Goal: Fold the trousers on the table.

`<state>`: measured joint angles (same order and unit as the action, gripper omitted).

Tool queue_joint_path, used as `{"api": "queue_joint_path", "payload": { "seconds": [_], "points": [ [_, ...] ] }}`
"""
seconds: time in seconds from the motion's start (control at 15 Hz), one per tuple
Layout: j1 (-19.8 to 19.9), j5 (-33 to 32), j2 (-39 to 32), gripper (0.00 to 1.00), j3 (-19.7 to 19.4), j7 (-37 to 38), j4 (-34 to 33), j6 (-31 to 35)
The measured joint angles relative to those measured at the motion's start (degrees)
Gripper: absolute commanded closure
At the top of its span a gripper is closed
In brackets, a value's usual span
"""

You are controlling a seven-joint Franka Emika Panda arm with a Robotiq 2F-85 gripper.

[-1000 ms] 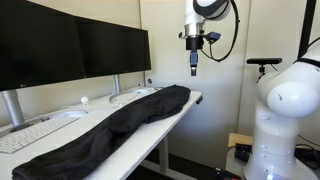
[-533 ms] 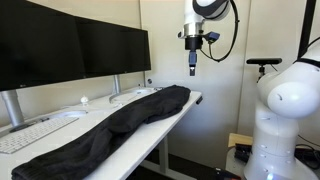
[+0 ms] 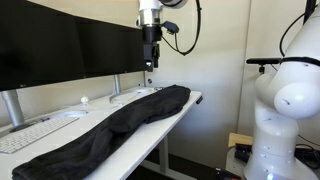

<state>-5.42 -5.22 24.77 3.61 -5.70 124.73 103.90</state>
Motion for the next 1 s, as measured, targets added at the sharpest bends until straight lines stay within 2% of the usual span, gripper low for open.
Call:
{"api": "queue_joint_path", "payload": {
  "seconds": [0.33,0.67,0.8,1.0],
  "points": [
    [-0.7,-1.1,-16.7,0.0,7.3,9.6,-17.3,-1.2],
    [-4.1,-5.6,-32.4,0.0,9.1,16.7,-34.4,-3.3],
    [-4.7,-6.0,-35.5,0.0,9.1,17.4,-37.8,-3.9],
    [-4.7,-6.1,-36.0,0.0,9.0,17.4,-38.9,-4.6]
  ]
}}
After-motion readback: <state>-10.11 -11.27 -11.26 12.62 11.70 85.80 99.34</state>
